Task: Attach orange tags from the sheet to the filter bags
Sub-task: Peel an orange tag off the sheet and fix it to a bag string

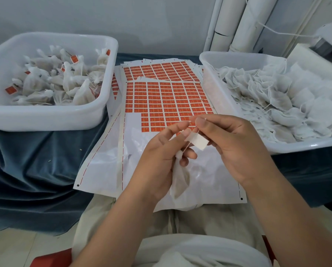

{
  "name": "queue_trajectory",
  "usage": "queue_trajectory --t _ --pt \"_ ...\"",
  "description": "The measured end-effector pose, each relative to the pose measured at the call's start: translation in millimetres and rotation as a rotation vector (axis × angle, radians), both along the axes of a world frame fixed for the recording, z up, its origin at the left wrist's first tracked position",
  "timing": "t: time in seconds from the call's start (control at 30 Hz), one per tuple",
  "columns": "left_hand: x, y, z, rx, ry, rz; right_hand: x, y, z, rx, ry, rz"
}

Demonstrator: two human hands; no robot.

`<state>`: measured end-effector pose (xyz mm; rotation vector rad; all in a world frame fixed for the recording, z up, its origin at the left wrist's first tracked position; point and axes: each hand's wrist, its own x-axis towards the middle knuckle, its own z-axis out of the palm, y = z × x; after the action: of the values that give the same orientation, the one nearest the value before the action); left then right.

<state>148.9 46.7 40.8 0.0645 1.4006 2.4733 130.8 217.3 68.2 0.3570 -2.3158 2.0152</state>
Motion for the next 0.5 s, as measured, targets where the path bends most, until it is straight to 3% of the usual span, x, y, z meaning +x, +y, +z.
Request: queue_trajectory --t 0.5 --pt "-4.8 -6.8 -2.8 -0.062 -0.095 -0.094 -2.0 -1.6 -4.6 0.006 -0.053 0.061"
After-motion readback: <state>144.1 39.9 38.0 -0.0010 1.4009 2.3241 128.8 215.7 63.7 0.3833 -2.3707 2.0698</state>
